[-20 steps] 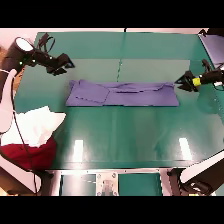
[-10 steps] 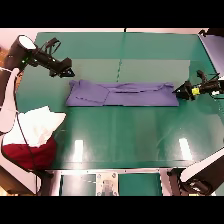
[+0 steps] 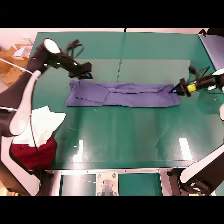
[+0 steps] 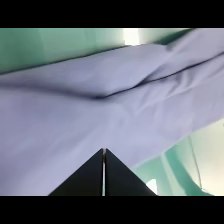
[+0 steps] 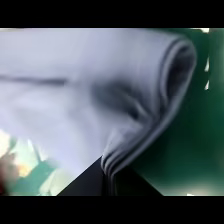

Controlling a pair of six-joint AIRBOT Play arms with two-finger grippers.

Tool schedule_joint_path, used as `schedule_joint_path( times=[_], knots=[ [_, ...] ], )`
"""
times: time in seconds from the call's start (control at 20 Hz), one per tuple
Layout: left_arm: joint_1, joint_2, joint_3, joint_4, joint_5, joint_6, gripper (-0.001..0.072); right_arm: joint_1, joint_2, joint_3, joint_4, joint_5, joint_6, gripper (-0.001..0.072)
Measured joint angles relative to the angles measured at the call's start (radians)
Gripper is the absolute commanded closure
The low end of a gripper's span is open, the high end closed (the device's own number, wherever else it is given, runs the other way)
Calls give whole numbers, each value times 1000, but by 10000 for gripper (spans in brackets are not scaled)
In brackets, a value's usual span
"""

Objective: Fold the shirts.

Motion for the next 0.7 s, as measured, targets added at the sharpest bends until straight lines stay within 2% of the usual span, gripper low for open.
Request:
schedule_joint_path(
  times=[0.2,0.45,0.7],
  knots=[
    [-140,-74,1,-36,155,-3,677,6,145,12,111,109,15,699],
    [-296,-196,6,-177,371,-3,677,10,298,16,299,179,20,699],
    [-388,-290,8,-306,476,0,676,10,350,19,386,191,1,699]
  ],
)
